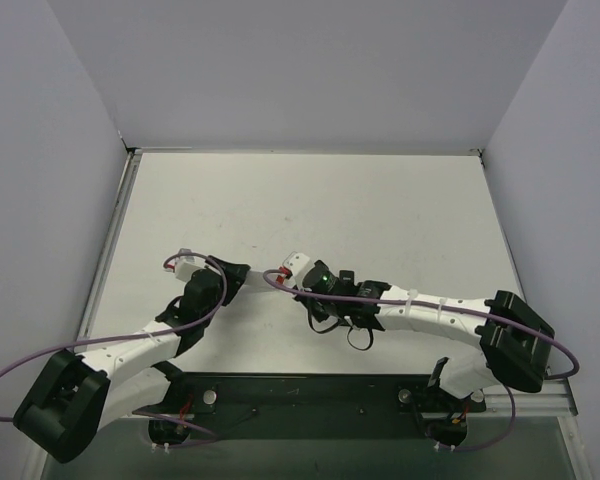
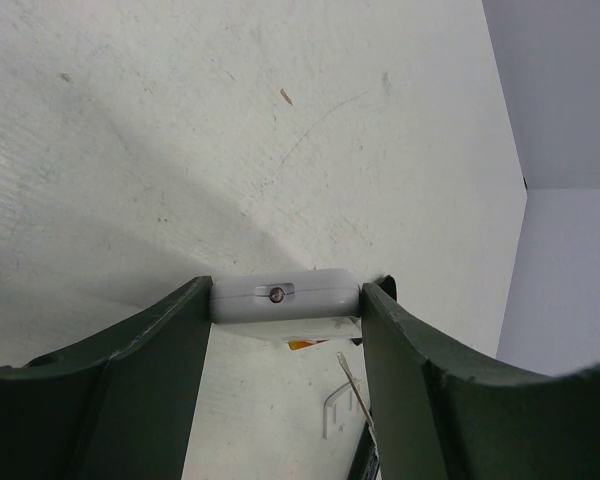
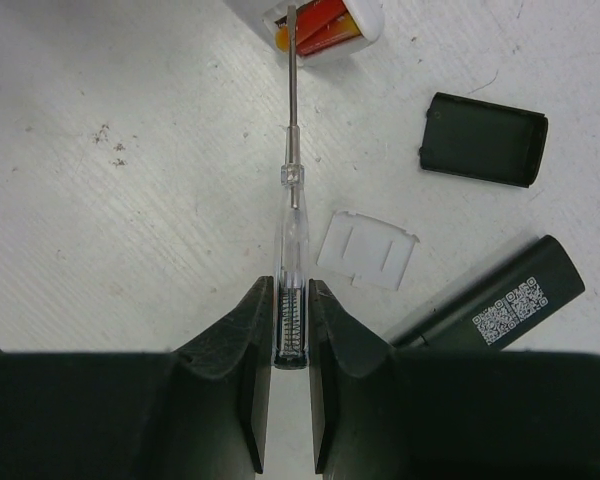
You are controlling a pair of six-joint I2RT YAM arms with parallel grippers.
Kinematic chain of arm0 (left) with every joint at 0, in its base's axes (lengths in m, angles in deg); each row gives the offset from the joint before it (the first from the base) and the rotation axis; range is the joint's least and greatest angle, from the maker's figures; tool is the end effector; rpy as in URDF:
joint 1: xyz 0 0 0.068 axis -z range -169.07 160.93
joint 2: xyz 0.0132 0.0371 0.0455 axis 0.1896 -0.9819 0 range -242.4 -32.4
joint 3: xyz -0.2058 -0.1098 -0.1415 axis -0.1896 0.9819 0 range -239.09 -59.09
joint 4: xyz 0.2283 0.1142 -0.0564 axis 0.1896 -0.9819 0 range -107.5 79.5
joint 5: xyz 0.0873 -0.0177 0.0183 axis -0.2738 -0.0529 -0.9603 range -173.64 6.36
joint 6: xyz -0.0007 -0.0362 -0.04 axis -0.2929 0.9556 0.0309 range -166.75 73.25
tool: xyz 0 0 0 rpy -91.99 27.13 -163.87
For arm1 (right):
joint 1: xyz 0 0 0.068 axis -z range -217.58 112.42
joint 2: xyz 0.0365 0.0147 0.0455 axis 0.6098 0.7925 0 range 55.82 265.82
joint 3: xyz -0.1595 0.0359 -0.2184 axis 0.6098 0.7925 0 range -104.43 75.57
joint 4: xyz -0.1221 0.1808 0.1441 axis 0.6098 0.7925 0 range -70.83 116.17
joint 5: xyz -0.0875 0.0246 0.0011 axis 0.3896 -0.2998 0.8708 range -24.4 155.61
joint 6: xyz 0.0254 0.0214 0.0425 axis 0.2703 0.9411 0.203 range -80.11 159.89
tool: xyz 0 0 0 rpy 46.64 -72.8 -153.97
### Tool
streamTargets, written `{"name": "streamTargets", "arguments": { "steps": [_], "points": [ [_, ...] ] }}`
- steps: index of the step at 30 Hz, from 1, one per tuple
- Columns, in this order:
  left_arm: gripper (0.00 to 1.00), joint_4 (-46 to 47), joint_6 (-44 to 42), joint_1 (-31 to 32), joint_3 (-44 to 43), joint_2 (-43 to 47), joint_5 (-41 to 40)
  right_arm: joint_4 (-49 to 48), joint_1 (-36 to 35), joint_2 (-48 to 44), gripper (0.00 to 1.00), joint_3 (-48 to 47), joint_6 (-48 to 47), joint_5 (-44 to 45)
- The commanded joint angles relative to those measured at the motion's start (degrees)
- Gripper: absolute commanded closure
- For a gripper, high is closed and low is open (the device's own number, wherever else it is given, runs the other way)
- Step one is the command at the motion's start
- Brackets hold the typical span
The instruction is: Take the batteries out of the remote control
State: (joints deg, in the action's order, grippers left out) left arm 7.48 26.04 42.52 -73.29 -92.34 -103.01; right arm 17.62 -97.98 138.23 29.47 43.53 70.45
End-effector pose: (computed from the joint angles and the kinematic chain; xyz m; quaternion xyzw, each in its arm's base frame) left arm 0.1739 -0.0931 0.1583 -0.3784 0.7593 -0.3142 0.4261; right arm 0.1547 0.2664 0.2161 -0.4036 0.7882 0.2138 0.4126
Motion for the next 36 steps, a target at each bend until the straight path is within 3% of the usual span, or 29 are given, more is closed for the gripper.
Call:
{"name": "streamTargets", "arguments": {
  "steps": [1,9,20,36],
  "points": [
    [1.00,-1.18,-1.69,0.40,-1.10,1.93,-2.59,-3.47,0.28,-3.40,1.00,1.81,1.55,-0.71],
    [1.00,-3.21,-1.87,0.84,-1.71,2.99,-3.39,-1.71,0.99,0.11,1.00,-0.21,1.63,0.69],
    [1.00,-4.53,-1.95,2.24,-2.50,4.13,-4.79,9.53,0.20,4.25,1.00,-4.96,5.41,8.95],
    [1.00,-6.46,-1.69,4.97,-3.03,3.96,-7.87,-1.97,-0.15,1.71,1.00,-2.41,5.32,-1.68]
  ]
}}
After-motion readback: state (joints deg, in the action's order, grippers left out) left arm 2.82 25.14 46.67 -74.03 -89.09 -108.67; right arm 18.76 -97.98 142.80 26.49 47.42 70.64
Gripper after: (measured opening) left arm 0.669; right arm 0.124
